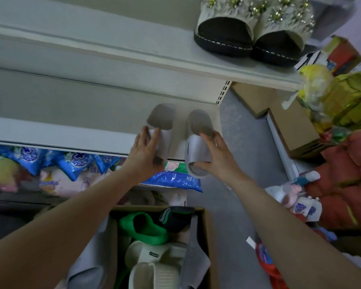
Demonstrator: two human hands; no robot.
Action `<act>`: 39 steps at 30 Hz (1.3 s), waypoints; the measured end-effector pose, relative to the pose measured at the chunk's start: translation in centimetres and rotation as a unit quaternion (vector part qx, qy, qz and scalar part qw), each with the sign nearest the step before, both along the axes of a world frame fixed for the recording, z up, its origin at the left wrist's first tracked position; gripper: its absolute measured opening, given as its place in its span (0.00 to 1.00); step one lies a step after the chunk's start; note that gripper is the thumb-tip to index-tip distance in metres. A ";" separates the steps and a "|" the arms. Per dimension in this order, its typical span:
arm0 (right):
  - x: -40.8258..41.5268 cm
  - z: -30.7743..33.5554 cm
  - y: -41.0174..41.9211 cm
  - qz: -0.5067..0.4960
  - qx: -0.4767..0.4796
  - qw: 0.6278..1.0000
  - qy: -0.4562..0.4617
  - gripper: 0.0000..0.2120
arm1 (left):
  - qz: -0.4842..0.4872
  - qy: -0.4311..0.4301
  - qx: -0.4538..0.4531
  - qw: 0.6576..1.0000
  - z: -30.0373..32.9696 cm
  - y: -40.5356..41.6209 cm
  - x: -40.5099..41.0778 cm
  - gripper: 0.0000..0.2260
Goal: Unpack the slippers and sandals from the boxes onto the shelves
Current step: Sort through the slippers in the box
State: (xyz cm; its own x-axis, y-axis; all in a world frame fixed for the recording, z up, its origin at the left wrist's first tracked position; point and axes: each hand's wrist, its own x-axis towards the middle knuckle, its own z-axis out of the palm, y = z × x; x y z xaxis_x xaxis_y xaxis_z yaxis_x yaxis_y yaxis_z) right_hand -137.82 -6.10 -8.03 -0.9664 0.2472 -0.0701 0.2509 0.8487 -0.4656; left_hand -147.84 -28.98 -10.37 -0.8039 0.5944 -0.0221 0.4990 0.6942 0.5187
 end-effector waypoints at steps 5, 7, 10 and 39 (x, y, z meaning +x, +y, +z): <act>-2.6 0.3 1.6 -0.005 0.033 0.999 0.020 0.45 | 0.014 0.016 0.003 1.000 0.0 2.6 -1.8 0.49; -3.5 0.3 2.3 0.003 0.048 0.999 0.015 0.45 | 0.015 0.017 0.002 1.000 -0.2 3.7 -2.6 0.49; -4.3 0.1 3.3 0.019 0.064 0.998 0.012 0.45 | 0.009 0.025 0.012 1.000 -0.3 5.0 -3.3 0.48; 14.7 -10.0 -14.7 -0.127 0.099 0.977 -0.137 0.22 | -0.023 -0.066 -0.073 0.995 -8.9 -20.6 9.7 0.24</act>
State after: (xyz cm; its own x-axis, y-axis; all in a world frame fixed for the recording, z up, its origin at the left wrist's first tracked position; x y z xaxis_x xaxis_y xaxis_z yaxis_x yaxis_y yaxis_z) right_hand -123.13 -20.85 -18.00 -0.8242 0.5114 -0.2433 0.5569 0.8098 -0.1845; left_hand -138.15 -49.54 -19.27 -0.7599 0.6135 -0.2151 0.4660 0.7447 0.4778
